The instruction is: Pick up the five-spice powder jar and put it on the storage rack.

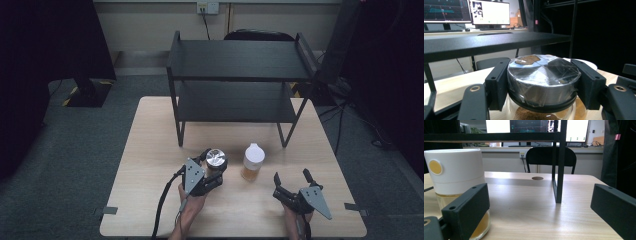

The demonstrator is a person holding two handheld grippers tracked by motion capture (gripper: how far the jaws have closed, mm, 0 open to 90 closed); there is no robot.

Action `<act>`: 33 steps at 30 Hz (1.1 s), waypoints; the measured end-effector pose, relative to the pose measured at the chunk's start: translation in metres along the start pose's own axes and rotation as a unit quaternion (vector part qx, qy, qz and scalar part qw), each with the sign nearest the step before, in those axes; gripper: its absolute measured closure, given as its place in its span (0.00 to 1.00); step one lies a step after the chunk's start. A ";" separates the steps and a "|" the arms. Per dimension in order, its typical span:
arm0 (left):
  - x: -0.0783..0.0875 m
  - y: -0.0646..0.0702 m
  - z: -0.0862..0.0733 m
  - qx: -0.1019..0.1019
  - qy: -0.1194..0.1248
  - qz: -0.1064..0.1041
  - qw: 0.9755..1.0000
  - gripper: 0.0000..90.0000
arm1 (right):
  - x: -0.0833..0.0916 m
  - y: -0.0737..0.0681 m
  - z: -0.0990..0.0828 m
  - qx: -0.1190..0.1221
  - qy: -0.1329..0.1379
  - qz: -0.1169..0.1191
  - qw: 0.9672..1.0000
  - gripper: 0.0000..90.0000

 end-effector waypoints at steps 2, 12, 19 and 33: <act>0.002 0.000 0.003 0.002 0.004 0.001 1.000 0.39 | 0.000 0.000 0.000 0.000 0.000 0.000 1.000 0.01; 0.010 -0.016 0.027 -0.016 0.014 -0.028 0.999 0.39 | 0.000 0.000 0.000 0.000 0.000 0.000 1.000 0.01; 0.015 -0.032 0.049 -0.027 0.024 -0.060 0.998 0.39 | 0.000 0.000 0.000 -0.001 0.000 0.000 1.000 0.01; 0.015 -0.053 0.096 -0.037 0.032 -0.106 0.993 0.39 | 0.000 0.000 -0.001 -0.001 0.002 0.000 1.000 0.01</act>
Point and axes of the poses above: each handheld gripper's, and its own axes: x roughly backward along the jaws, z roughly out of its top, y roughly to its right, the point moved 3 cm from there along -x, roughly forward along the jaws, and after that the axes turned 13 degrees about -y, right-handed, at the moved point
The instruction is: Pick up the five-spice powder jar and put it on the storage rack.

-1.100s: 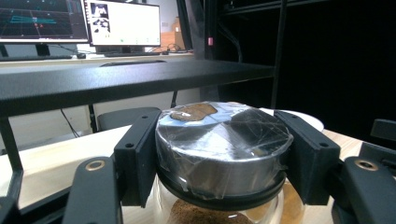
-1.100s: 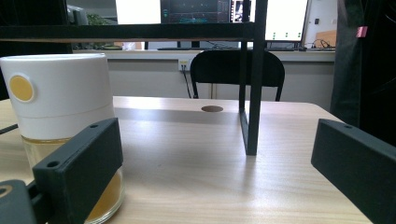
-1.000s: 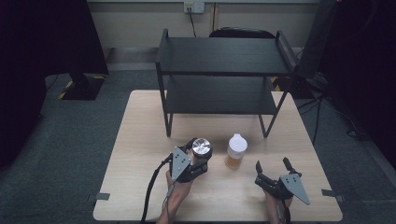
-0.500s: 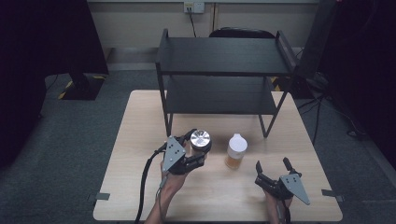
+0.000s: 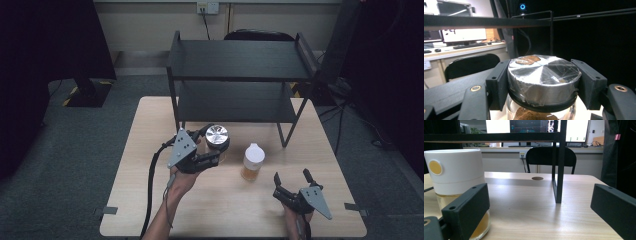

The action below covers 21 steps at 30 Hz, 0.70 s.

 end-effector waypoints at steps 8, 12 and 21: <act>-0.002 -0.016 0.031 -0.003 0.006 -0.013 1.000 0.39 | 0.000 0.000 0.000 0.001 -0.001 0.001 1.000 0.01; -0.004 -0.025 0.051 -0.014 0.008 -0.017 1.000 0.39 | 0.000 0.000 0.000 0.001 -0.001 0.001 1.000 0.01; -0.005 -0.041 0.082 0.006 0.031 -0.021 0.999 0.39 | 0.000 0.000 0.000 -0.001 -0.001 0.000 1.000 0.01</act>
Point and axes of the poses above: each handheld gripper's, and its own axes: x roughly backward along the jaws, z roughly out of its top, y roughly to its right, the point moved 3 cm from there along -x, roughly forward along the jaws, and after that the axes turned 13 degrees about -y, right-handed, at the moved point
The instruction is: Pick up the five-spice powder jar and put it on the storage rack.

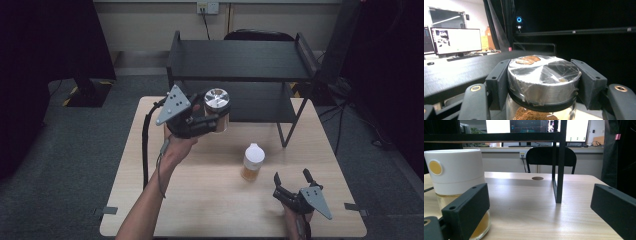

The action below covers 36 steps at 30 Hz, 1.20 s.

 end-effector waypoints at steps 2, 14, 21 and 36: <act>0.000 -0.002 0.006 0.001 0.002 0.004 1.000 0.39 | 0.000 0.000 0.000 0.000 0.000 0.000 1.000 0.01; -0.025 -0.007 0.061 0.013 0.006 0.078 0.997 0.39 | 0.000 0.000 0.000 0.001 0.001 0.001 1.000 0.01; -0.052 -0.010 0.079 0.022 -0.010 0.135 0.990 0.39 | 0.000 0.000 -0.001 0.001 0.002 0.001 1.000 0.01; -0.101 -0.022 0.078 0.034 -0.020 0.189 0.981 0.39 | 0.000 0.000 0.000 0.001 0.001 0.002 1.000 0.01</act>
Point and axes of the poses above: each handheld gripper's, and its own axes: x roughly backward along the jaws, z roughly out of its top, y roughly to its right, the point moved 3 cm from there along -x, roughly forward along the jaws, and after that the axes turned 13 degrees about -y, right-handed, at the moved point
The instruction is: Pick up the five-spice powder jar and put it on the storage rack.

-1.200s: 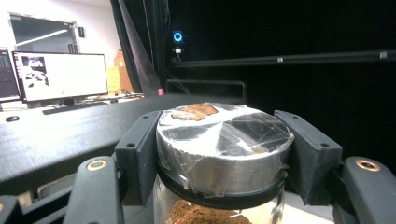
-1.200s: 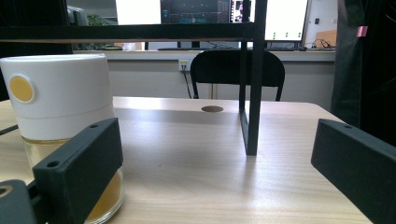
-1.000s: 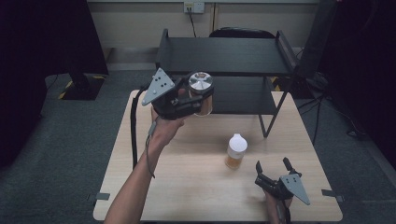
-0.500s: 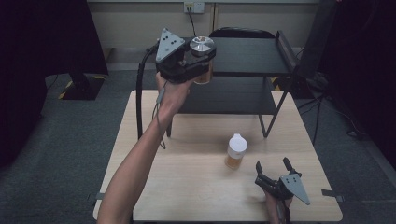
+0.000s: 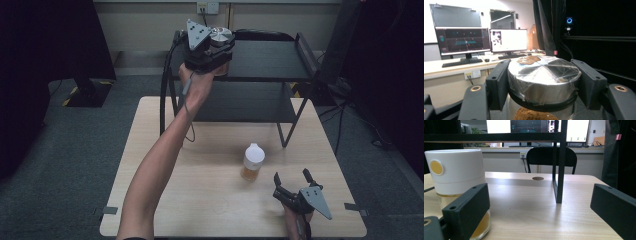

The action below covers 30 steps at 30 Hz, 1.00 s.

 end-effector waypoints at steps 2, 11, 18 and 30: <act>-0.003 0.002 0.000 0.011 0.002 0.008 1.000 0.39 | 0.000 0.000 0.000 0.000 0.001 0.001 1.000 0.01; -0.010 0.004 -0.007 0.022 0.013 0.016 1.000 0.39 | 0.000 0.000 -0.001 0.001 0.002 0.002 1.000 0.01; -0.014 0.010 -0.013 0.027 0.009 0.040 0.999 0.16 | 0.000 0.000 -0.001 0.001 0.002 0.002 1.000 0.01; 0.004 0.008 -0.034 0.039 0.025 0.041 0.998 0.00 | 0.000 0.000 -0.001 0.000 0.002 -0.002 1.000 0.01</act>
Point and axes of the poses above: each handheld gripper's, and its own axes: x roughly backward along the jaws, z roughly out of its top, y roughly to its right, the point moved 3 cm from there along -x, roughly forward along the jaws, and after that the axes turned 13 degrees about -y, right-handed, at the moved point
